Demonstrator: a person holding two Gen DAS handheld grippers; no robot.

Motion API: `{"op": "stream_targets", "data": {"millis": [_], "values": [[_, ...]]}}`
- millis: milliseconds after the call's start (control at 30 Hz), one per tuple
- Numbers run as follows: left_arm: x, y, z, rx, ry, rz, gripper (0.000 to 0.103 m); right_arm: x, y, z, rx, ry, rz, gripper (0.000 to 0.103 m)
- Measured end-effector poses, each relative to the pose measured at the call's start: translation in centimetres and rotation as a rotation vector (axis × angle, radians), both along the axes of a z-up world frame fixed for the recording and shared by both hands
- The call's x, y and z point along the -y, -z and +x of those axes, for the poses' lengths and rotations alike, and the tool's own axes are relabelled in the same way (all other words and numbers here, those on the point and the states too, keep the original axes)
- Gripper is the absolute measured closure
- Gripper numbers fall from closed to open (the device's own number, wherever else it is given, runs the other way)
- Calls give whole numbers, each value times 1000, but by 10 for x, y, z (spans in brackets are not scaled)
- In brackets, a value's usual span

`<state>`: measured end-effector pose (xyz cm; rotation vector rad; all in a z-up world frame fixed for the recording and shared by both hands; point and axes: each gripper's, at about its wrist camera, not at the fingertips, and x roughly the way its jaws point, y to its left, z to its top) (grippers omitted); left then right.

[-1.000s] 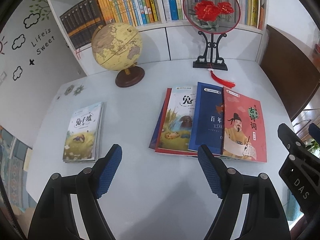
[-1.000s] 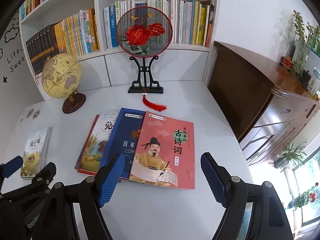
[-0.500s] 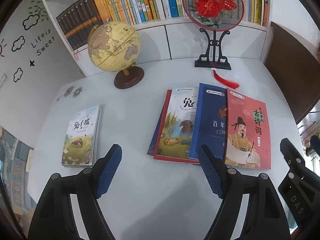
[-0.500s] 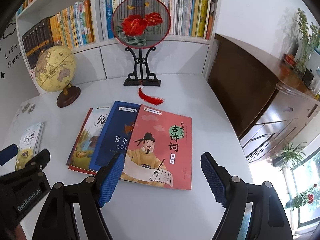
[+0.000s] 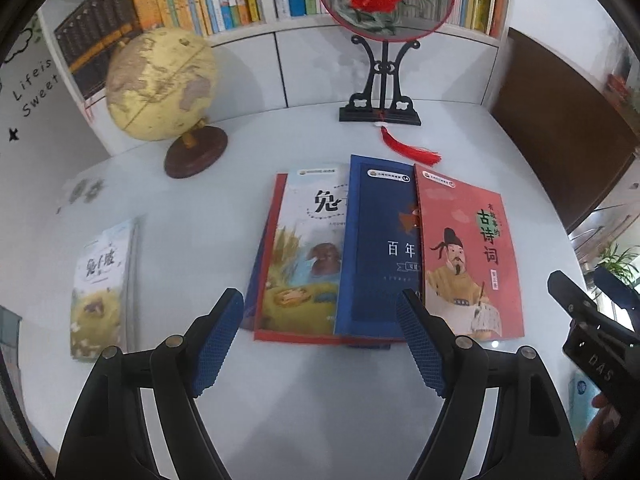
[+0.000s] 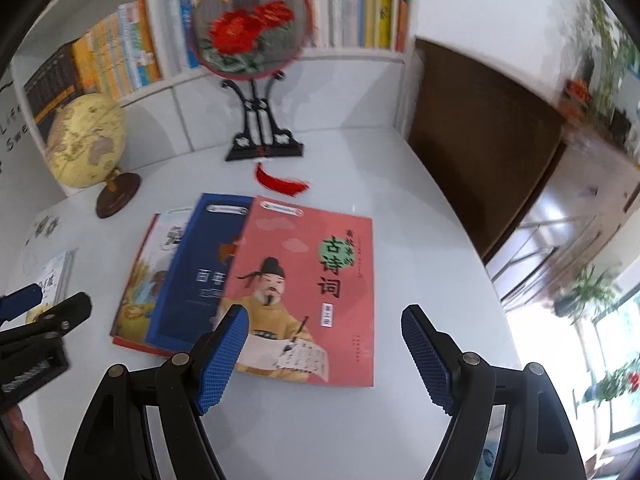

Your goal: Organize books

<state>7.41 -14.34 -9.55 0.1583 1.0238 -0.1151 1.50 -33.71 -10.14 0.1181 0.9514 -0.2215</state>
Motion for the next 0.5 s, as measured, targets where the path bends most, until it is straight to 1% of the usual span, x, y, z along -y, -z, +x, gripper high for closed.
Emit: {"op": "stream_targets", "data": {"millis": [100, 200, 333, 500], "values": [[9, 12, 8, -11, 25, 7, 26, 15, 16, 7, -13, 16, 23, 26], [19, 26, 17, -43, 51, -26, 26, 26, 30, 15, -23, 9, 55, 26], [31, 40, 23, -47, 91, -48, 26, 36, 45, 24, -14, -3, 61, 26], [45, 61, 32, -88, 126, -89, 26, 47, 62, 30, -13, 12, 99, 26]]}}
